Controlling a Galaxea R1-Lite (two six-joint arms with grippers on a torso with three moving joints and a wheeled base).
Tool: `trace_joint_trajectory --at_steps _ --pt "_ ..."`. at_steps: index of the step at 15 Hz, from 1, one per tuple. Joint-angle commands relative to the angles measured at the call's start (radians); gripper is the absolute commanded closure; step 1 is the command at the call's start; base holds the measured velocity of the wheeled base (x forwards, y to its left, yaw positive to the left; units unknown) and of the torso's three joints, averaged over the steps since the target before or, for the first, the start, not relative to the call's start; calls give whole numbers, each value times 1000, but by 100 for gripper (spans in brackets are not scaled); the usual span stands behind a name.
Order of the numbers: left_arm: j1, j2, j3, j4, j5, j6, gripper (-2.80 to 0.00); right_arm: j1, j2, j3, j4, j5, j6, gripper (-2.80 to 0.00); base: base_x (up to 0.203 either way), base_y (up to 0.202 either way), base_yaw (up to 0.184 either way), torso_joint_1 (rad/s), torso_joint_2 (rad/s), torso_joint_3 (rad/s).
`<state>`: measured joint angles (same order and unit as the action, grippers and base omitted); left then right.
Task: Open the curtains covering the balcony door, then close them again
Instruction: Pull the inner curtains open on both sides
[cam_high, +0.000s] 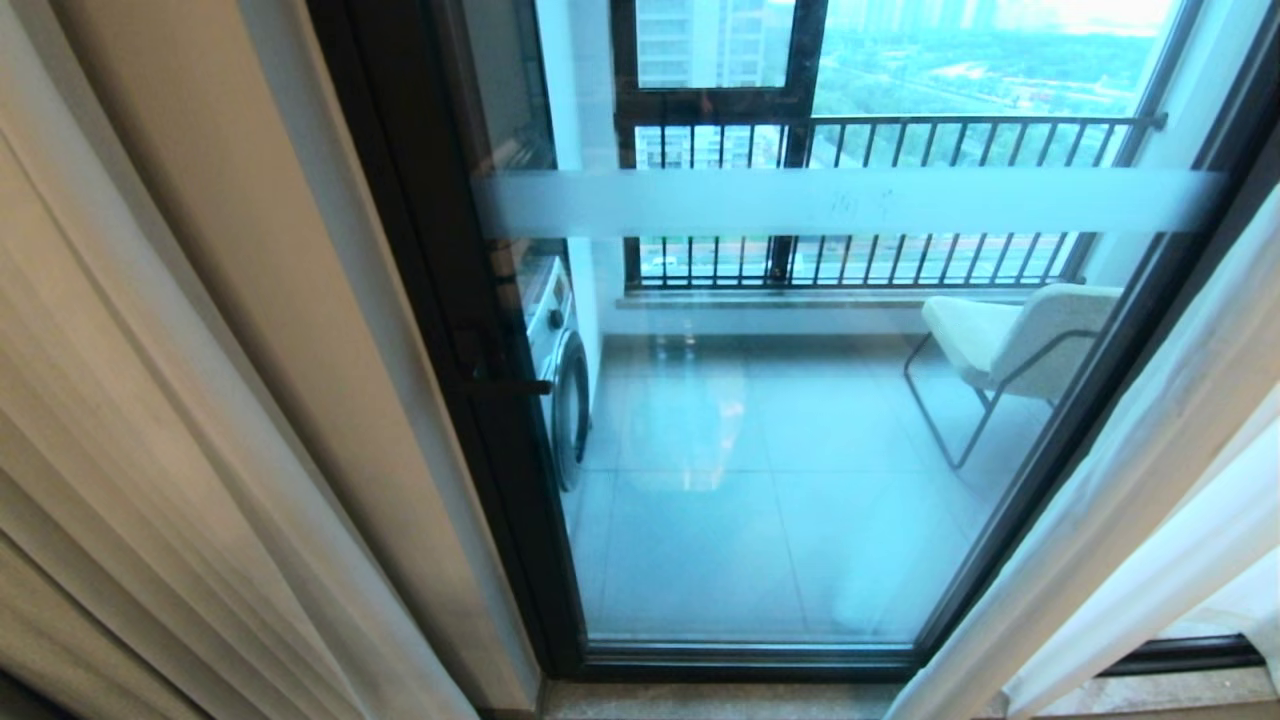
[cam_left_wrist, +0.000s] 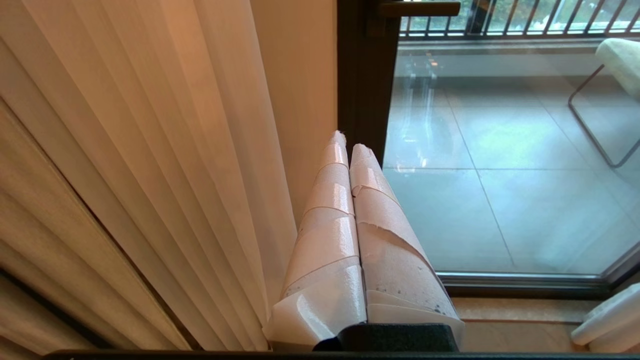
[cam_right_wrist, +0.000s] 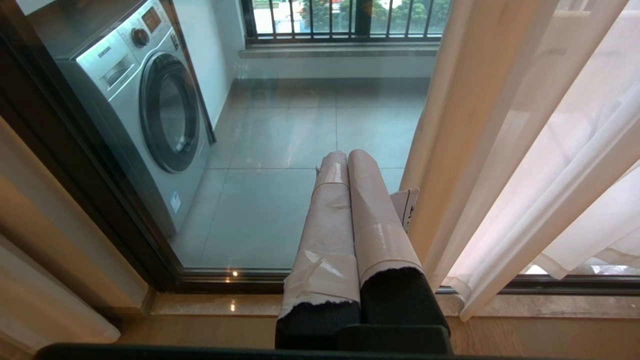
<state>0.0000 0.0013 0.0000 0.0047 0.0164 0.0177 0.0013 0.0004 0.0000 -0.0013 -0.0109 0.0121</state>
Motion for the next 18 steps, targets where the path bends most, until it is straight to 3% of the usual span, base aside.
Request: trace_joint_trajectory --at_steps 1,18 --pt "0 -1 0 0 0 -1 0 0 0 0 0 0 0 0 0 0 0 0 0 0" --pt "0 -1 0 0 0 0 0 0 0 0 0 0 0 0 0 0 0 0 0 0"
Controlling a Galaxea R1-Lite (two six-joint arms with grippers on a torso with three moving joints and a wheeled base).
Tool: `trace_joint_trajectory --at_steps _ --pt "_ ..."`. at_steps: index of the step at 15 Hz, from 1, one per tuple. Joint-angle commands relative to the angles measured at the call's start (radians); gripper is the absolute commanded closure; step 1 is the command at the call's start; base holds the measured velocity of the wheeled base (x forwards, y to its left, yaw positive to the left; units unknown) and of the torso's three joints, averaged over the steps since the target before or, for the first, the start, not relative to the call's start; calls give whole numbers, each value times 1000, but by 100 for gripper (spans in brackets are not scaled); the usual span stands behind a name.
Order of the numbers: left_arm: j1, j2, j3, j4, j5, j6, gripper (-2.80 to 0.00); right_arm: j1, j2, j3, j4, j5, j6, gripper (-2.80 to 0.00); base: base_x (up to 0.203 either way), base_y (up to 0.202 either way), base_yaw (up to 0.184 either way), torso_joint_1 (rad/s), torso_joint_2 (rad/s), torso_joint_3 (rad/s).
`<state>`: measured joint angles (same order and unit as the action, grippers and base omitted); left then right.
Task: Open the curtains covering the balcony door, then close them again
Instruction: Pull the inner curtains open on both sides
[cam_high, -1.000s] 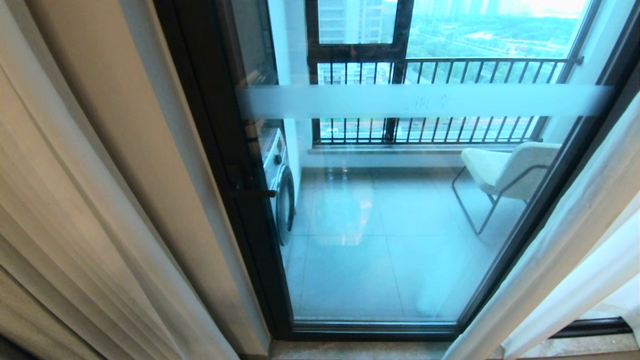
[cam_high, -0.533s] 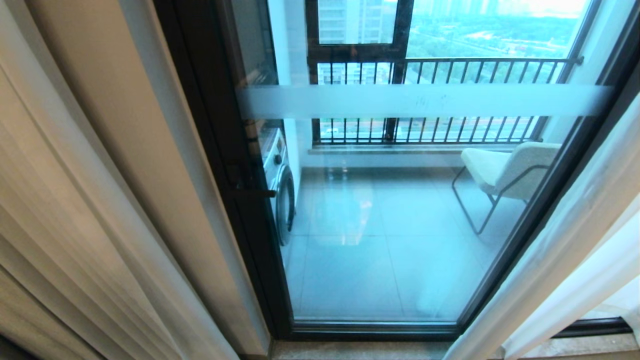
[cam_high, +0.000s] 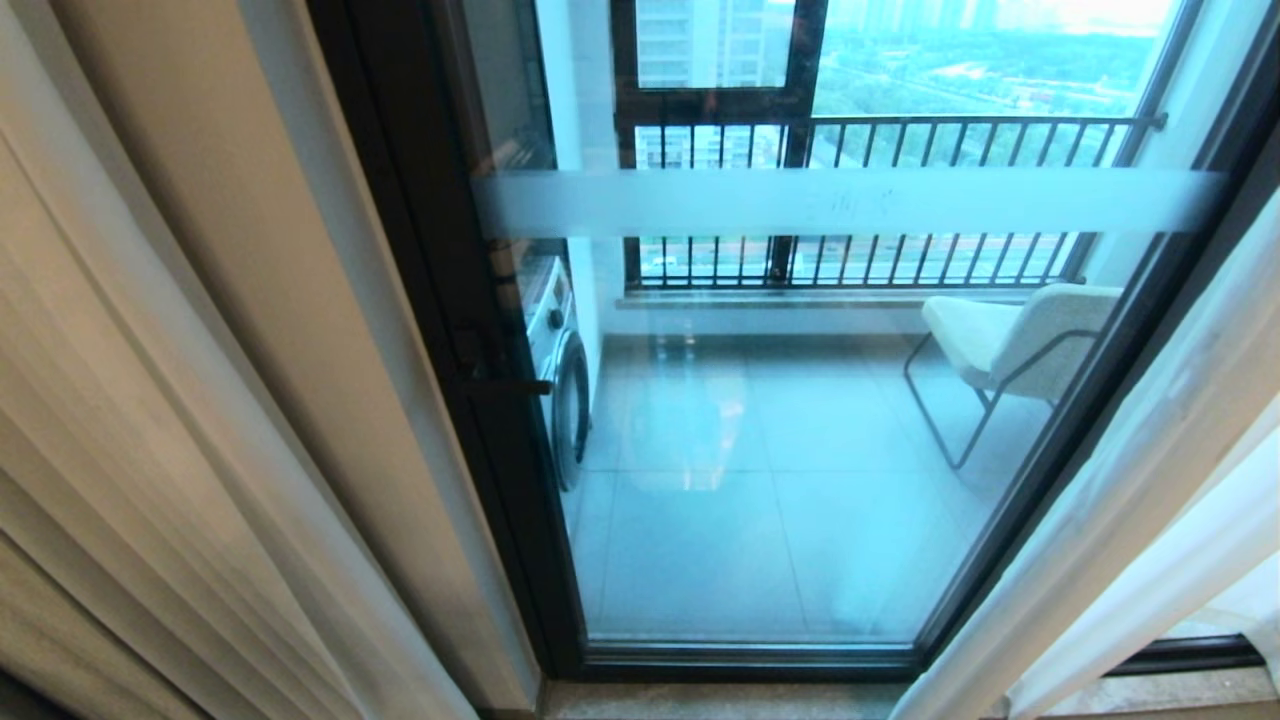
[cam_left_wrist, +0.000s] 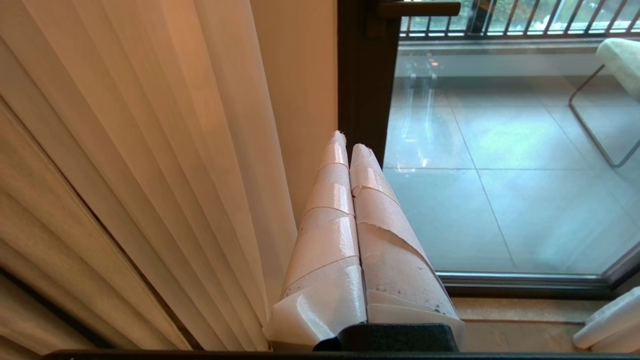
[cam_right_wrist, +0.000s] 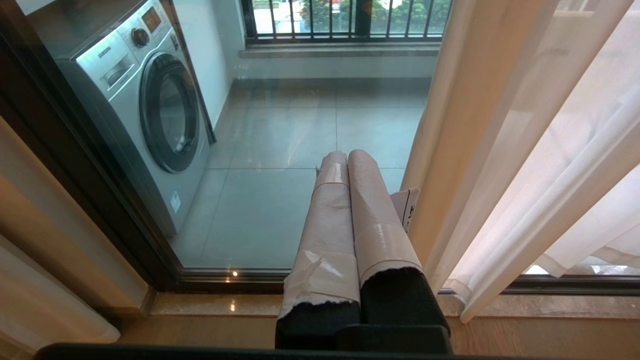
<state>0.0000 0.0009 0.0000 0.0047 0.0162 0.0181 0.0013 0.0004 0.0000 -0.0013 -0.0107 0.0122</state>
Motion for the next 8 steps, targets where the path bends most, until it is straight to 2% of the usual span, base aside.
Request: trace_joint_trajectory --at_steps 1,8 --pt "0 -1 0 0 -1 0 0 0 0 0 0 0 0 0 0 0 0 0 0 0" --pt "0 -1 0 0 1 -1 0 0 0 0 0 0 0 0 0 0 0 0 0 0"
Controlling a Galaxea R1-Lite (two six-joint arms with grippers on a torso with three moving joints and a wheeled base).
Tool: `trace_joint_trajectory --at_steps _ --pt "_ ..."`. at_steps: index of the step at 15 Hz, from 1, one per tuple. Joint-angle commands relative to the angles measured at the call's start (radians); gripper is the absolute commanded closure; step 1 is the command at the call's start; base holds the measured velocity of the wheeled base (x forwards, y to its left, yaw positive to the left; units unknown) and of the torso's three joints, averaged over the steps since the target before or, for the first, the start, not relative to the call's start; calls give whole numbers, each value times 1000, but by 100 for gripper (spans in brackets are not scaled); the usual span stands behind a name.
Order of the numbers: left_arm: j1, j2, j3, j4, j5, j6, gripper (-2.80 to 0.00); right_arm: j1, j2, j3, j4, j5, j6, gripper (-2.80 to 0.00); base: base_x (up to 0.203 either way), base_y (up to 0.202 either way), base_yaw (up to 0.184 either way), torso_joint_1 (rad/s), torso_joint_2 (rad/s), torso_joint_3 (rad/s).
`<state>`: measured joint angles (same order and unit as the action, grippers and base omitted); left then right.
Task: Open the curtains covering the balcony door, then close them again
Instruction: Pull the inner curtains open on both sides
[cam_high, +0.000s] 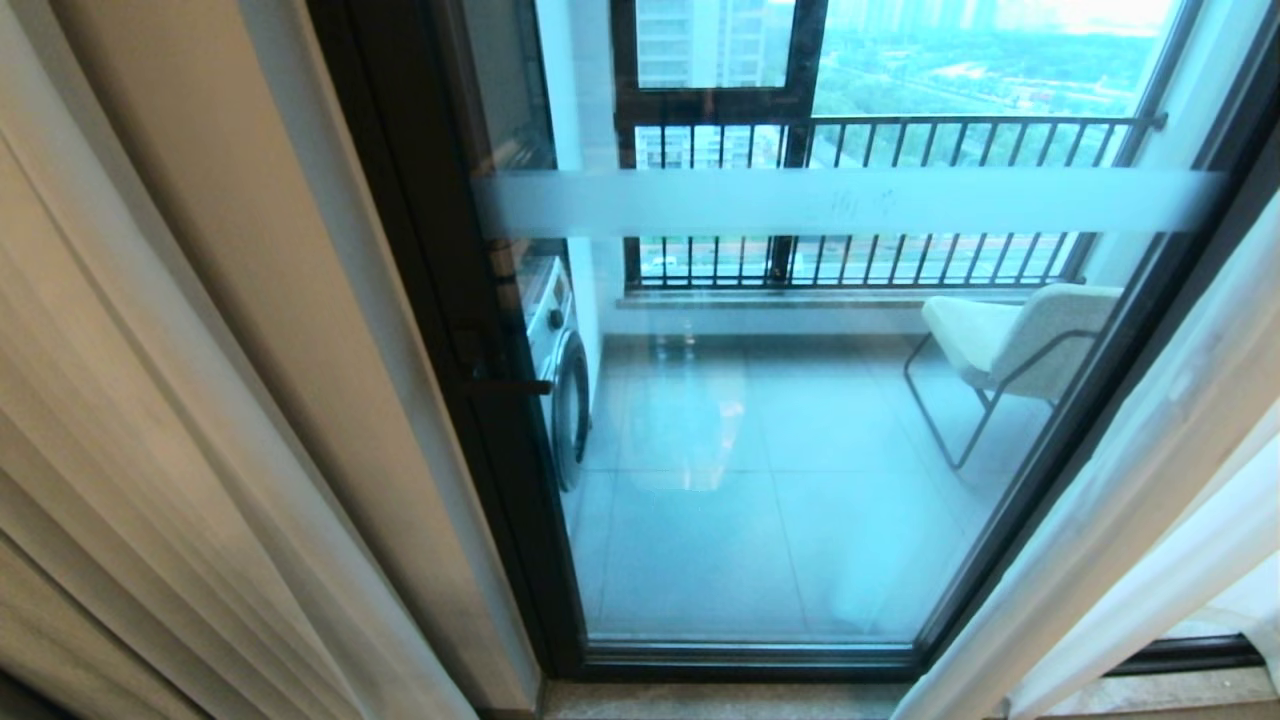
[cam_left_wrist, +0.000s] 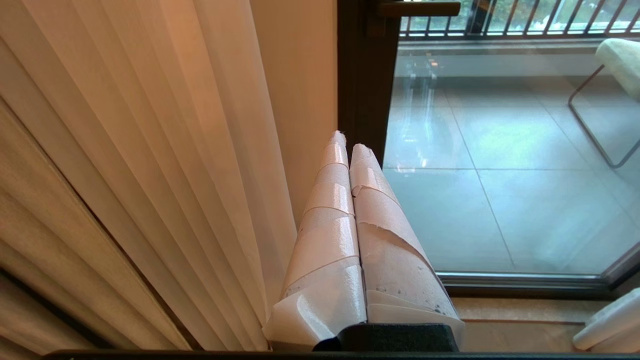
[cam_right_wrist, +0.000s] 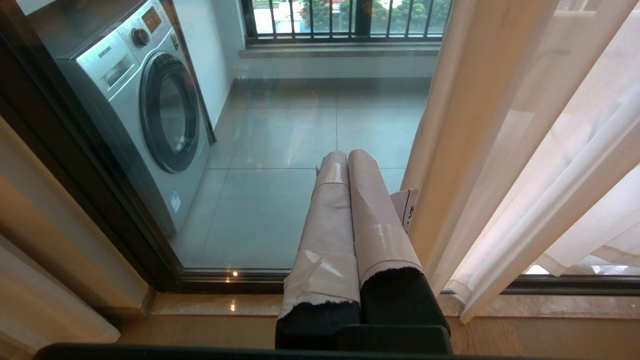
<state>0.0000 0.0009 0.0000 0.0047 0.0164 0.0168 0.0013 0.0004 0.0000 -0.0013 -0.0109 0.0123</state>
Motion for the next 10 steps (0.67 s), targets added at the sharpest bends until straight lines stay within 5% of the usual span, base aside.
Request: trace_joint_trajectory --at_steps 1,10 --pt "0 1 0 0 0 0 0 0 0 0 0 0 0 0 0 0 0 0 0 0" --pt "0 1 0 0 -1 9 0 0 0 0 0 0 0 0 0 0 0 0 0 0"
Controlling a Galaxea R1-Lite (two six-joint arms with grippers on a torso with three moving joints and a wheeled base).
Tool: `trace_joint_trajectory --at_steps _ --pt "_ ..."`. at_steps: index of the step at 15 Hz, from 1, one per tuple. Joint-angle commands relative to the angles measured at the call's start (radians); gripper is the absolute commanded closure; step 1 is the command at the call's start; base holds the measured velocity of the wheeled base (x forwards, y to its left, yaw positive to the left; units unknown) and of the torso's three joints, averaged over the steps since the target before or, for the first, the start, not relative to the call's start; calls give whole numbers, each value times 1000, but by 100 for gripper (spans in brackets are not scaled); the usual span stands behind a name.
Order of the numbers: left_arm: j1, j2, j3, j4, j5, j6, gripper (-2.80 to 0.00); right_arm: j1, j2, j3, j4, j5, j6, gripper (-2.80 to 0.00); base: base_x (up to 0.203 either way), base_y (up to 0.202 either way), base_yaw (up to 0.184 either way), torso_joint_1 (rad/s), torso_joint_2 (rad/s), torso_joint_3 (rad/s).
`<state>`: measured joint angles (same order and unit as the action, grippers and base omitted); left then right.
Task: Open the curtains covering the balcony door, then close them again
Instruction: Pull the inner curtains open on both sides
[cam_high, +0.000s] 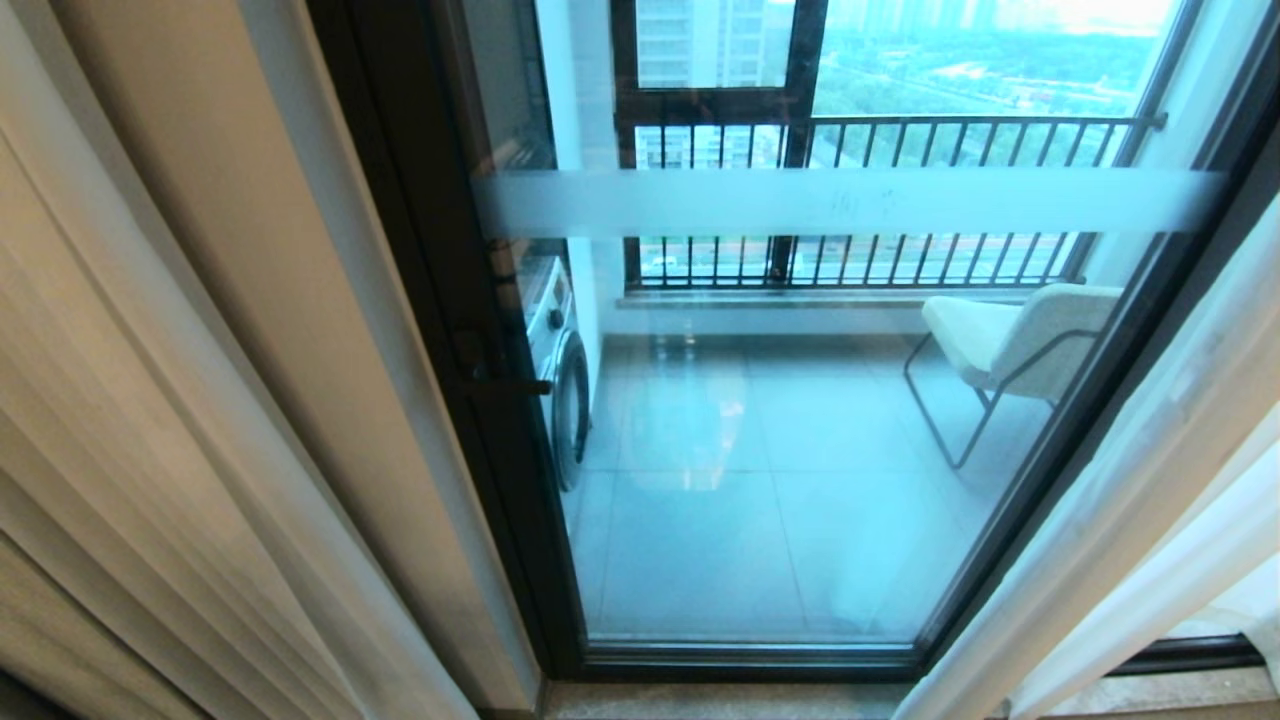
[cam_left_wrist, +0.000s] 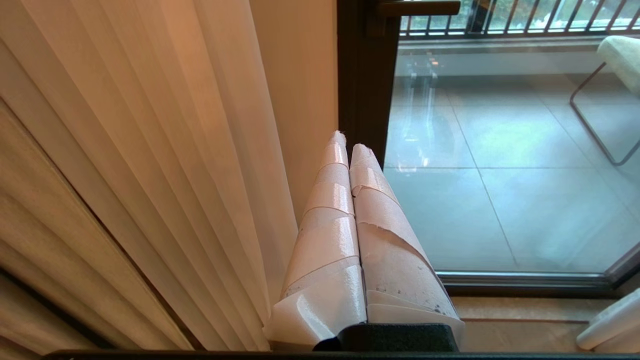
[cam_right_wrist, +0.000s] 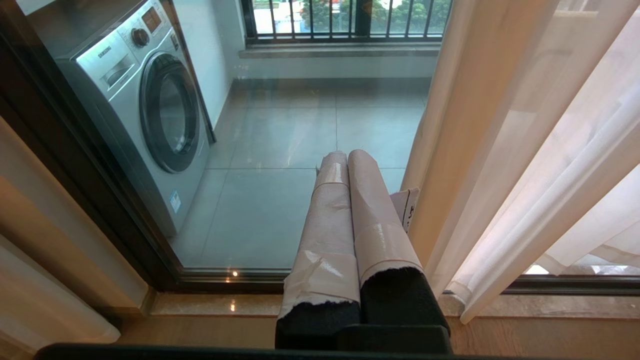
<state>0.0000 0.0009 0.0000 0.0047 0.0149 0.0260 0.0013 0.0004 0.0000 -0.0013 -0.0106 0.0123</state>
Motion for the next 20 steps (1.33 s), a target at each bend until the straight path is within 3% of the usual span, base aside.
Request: trace_joint_trajectory --at_steps 1,10,20 --pt "0 0 0 0 0 -1 0 0 0 0 0 0 0 0 0 0 0 0 0 0" --pt "0 -1 0 0 -2 0 0 0 0 0 0 0 0 0 0 -17 2 1 0 1" --pt "0 1 0 -2 -10 14 0 0 0 0 0 0 0 0 0 -186 -1 3 1 2"
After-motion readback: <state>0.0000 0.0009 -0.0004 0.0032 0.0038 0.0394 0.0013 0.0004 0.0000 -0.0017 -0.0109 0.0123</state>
